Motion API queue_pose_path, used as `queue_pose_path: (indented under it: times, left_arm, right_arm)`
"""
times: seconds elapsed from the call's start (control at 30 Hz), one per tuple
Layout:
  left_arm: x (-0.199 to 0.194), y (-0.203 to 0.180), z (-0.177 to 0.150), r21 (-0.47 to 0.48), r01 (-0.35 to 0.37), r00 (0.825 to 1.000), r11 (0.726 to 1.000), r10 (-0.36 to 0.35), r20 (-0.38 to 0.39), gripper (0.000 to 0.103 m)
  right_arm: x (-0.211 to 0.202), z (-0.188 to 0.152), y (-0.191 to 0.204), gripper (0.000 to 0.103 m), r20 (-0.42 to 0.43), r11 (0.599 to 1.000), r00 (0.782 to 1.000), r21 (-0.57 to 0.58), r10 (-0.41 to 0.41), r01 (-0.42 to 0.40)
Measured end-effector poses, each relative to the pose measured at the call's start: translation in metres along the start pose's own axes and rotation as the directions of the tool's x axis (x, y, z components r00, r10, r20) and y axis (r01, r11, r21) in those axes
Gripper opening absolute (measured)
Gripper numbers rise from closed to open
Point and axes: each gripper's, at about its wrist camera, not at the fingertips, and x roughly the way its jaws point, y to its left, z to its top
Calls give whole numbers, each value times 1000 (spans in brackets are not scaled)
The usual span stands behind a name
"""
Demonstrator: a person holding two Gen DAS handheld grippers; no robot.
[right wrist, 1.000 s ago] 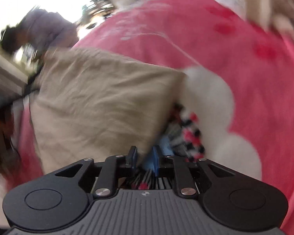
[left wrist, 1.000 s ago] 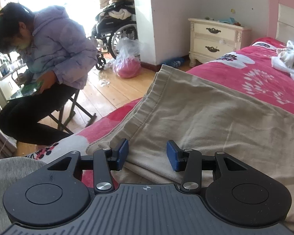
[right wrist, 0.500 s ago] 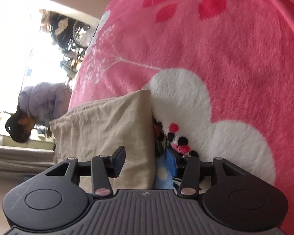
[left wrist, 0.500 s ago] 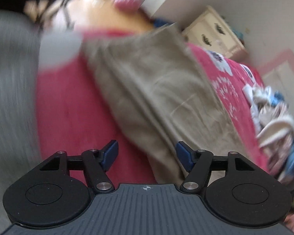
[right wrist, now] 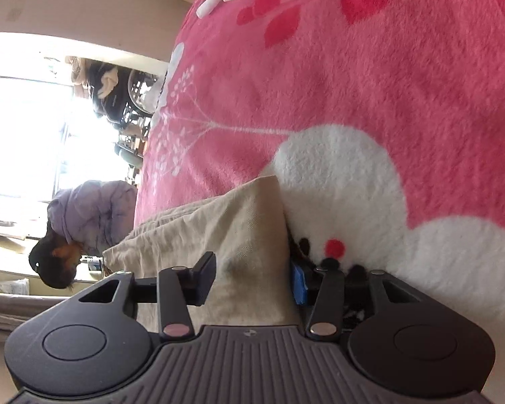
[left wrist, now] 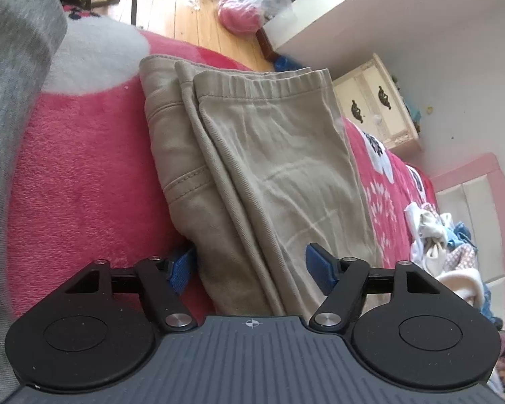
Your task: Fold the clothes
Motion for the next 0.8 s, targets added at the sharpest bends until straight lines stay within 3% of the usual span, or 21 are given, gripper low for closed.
queue_pose_path:
  times: [0.07,0.13,0.23,0.3,0.53,0.8]
  left_arm:
    - [2,-3,-3,27,-7,1000,1000,7,12,50]
    - [4,-4,-4,38,-2,1000,999,1,24,45]
    - [5,-3,-6,45,6,999,999,-8,40,37]
    - [4,-4,-8,53,5,998,999,-8,55,31]
    - [-2,-15,-14,52,28,998,998,-32,63,23]
    - [10,-43,-46,85,122,989,989,-114,-90,22]
  right_arm:
    - [0,-2,2,37,-7,1000,1000,-8,-2,2]
    - [0,-4,1,19,-15,1000,1000,-4,-12,12]
    - [1,-7,12,12,5,995,998,-73,-63,63]
    - [1,-7,27,10,21,982,994,-158,-105,107]
    - [-21,6,55,8,28,956,987,-246,-155,157]
    - [-91,26,55,8,75,919,959,-274,-273,284]
